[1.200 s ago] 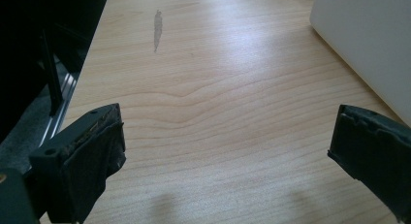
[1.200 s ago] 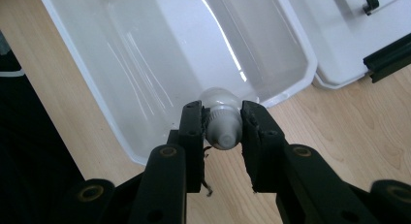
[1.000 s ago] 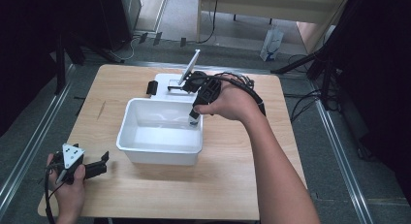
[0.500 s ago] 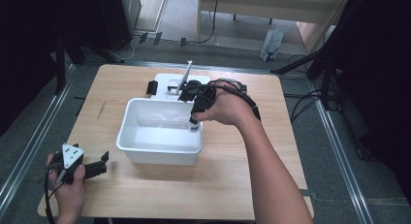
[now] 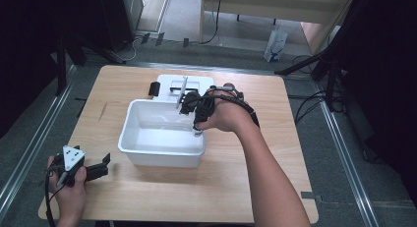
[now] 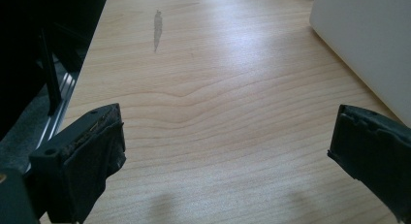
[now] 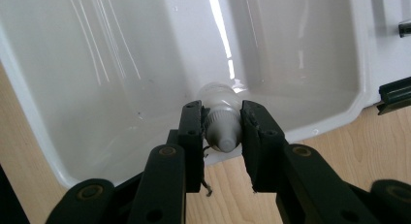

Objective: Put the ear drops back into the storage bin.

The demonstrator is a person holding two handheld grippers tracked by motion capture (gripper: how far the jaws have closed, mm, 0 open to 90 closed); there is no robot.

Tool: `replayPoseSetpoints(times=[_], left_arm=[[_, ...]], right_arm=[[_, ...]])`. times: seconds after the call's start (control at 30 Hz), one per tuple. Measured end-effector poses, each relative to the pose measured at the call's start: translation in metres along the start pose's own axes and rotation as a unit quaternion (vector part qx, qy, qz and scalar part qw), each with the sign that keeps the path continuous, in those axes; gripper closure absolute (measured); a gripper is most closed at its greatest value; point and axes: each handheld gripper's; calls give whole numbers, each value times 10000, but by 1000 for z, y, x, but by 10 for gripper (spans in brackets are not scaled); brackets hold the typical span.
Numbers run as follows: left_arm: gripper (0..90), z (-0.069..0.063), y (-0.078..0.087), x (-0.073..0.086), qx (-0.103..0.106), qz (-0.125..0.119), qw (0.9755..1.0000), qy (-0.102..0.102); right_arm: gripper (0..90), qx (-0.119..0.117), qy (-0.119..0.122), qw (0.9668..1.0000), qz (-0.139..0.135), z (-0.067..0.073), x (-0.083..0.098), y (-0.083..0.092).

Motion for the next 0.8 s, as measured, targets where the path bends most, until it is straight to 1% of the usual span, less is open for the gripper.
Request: replayPoseSetpoints(times=[0.23, 0.3, 0.6, 0.8], left_arm=[[0, 0, 0, 0, 1, 4, 10000, 7], [0, 0, 0, 0, -1, -2, 10000, 12], [0, 0, 0, 0, -3, -14, 10000, 21], [0, 0, 0, 0, 3, -14, 10000, 40]], right_arm=[[715, -34, 77, 9999, 136, 1, -1, -15], [715, -67, 50, 9998, 173, 1, -1, -19], [715, -72, 181, 9993, 318, 4, -3, -36], [715, -185, 206, 9988, 400, 3, -3, -46]])
Point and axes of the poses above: each handheld gripper's, and its own axes: y roughly backward along the jaws, x roughly out of its underside, z roughly to its left, and after that the axes turned 2 degrees about -z, right-handed
